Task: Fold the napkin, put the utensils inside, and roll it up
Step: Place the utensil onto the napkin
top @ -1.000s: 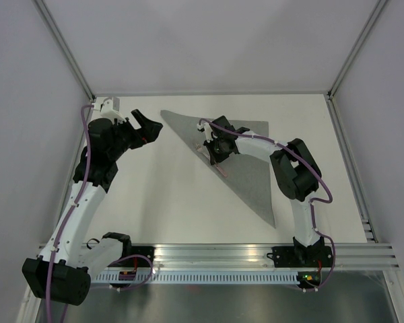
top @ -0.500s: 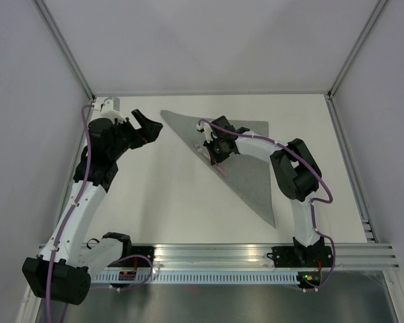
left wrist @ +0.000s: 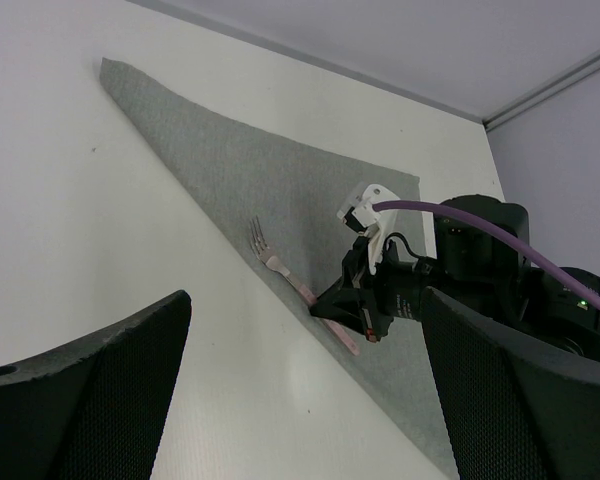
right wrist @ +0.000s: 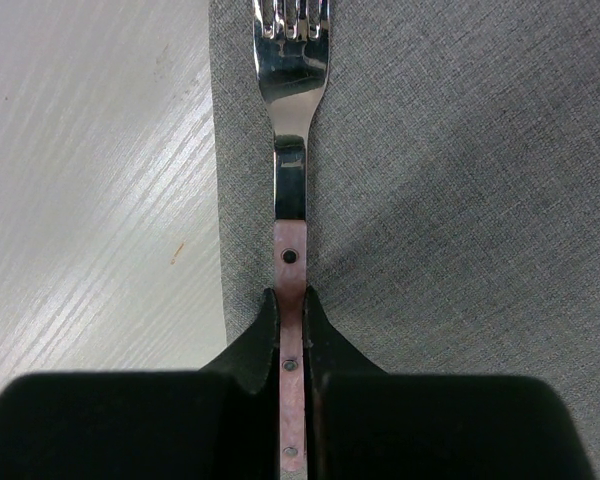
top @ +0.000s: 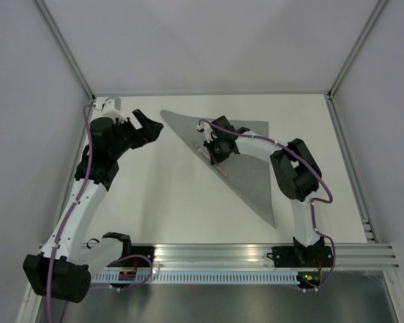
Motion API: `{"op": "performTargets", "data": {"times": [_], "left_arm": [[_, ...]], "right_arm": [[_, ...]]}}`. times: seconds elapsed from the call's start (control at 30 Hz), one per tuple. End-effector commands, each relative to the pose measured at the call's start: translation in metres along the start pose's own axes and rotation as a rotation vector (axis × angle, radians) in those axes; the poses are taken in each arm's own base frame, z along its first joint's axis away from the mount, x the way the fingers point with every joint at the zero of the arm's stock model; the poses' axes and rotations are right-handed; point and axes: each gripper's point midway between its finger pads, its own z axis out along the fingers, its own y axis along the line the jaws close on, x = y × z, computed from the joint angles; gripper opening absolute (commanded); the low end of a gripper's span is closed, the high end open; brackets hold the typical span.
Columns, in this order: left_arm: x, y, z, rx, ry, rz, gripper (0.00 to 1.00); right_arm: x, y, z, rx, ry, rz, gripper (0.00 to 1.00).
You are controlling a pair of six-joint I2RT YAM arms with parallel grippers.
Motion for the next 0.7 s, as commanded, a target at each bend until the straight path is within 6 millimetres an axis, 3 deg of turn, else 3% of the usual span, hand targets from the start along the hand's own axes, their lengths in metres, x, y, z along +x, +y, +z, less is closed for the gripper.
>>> {"op": "performTargets", "data": {"times": [0.0, 0.13, 0.2, 0.4, 0.6, 0.67], "left_arm": [[-0.011, -0.006, -0.002, 0.01, -0.036, 0.007, 1.0], [-0.013, -0.008, -0.003, 0.02, -0.048, 0.016, 1.0], [-0.015, -0.007, -0.001, 0.018, -0.056, 0.019, 1.0], [-0.022, -0.014, 0.0, 0.057, -0.101, 0.006, 1.0], [-0.029, -0.04, -0.003, 0.212, -0.147, 0.056, 1.0], [-0.023, -0.046, -0.005, 0.242, -0.15, 0.092, 1.0]], "right_arm": [[-0.001, 0.001, -0.007, 0.001, 0.002, -0.001, 0.06], [-0.009, 0.005, -0.016, -0.011, -0.02, 0.005, 0.19], [-0.014, 0.008, -0.022, -0.02, -0.03, 0.008, 0.34], [-0.03, 0.01, -0.04, -0.019, -0.071, 0.007, 0.5], [-0.075, 0.006, -0.097, 0.02, -0.229, 0.014, 0.57], [-0.091, -0.008, -0.118, 0.028, -0.285, 0.034, 0.58]]}}
